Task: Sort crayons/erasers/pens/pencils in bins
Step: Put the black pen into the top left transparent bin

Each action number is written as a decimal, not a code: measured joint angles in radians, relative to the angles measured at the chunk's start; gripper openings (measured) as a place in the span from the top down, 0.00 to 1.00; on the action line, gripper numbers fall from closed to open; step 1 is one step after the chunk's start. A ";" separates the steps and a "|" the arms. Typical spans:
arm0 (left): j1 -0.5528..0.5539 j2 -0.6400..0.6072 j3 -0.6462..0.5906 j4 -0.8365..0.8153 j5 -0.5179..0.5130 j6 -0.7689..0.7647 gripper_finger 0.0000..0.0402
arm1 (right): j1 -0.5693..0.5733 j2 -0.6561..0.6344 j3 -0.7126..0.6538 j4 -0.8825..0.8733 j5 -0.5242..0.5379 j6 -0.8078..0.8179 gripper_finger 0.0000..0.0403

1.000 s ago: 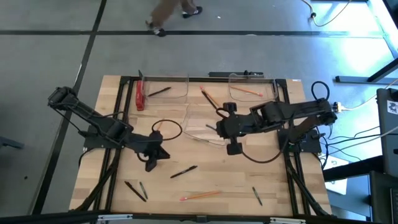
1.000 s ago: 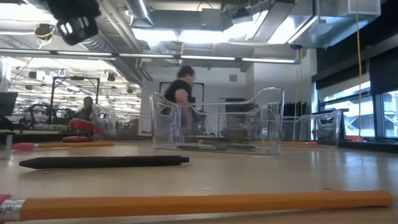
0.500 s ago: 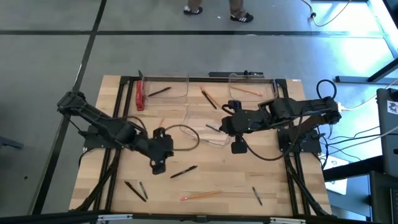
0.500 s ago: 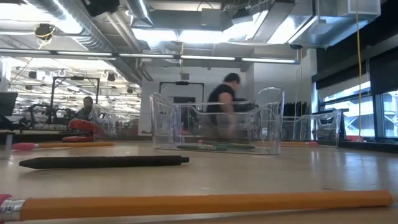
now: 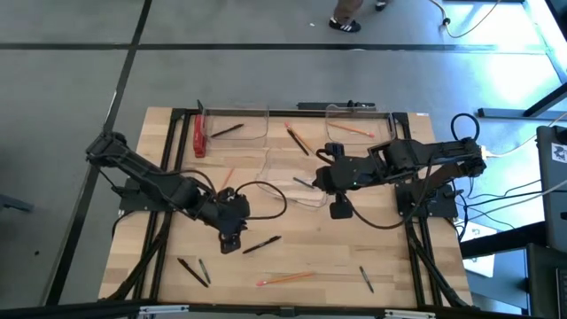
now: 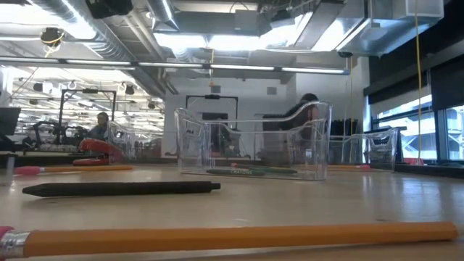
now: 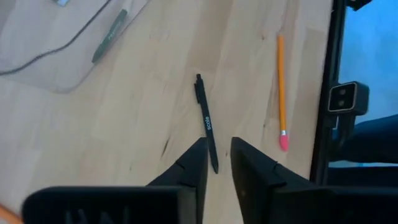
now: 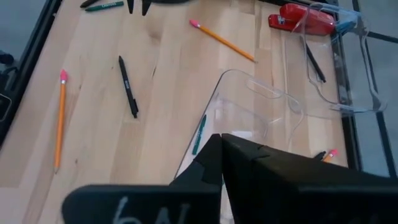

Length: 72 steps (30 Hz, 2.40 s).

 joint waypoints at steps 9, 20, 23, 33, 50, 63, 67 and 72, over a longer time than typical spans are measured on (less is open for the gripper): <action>-0.031 0.106 -0.025 0.005 -0.010 0.076 0.73 | 0.000 0.000 0.000 -0.001 -0.002 -0.037 0.99; -0.076 0.328 -0.031 0.145 0.025 0.019 0.73 | 0.000 0.000 0.000 0.000 0.000 -0.082 0.99; -0.076 0.372 -0.031 0.179 0.060 0.003 0.73 | 0.000 0.000 0.000 0.000 0.000 -0.091 0.99; -0.074 0.447 -0.031 0.196 0.050 -0.004 0.73 | 0.001 0.000 0.000 0.000 0.001 -0.091 0.99; -0.066 0.448 -0.114 0.300 0.022 -0.059 0.73 | 0.000 0.000 0.000 0.000 0.001 -0.093 0.99; -0.066 0.448 -0.125 0.330 -0.023 -0.055 0.73 | 0.000 0.000 0.000 0.000 0.002 -0.093 0.99; -0.066 0.448 -0.125 0.315 -0.028 -0.051 0.73 | 0.000 0.000 0.000 0.000 0.002 -0.093 0.99; -0.066 0.448 -0.125 0.310 -0.026 -0.051 0.73 | 0.000 0.000 0.000 0.000 0.002 -0.093 0.99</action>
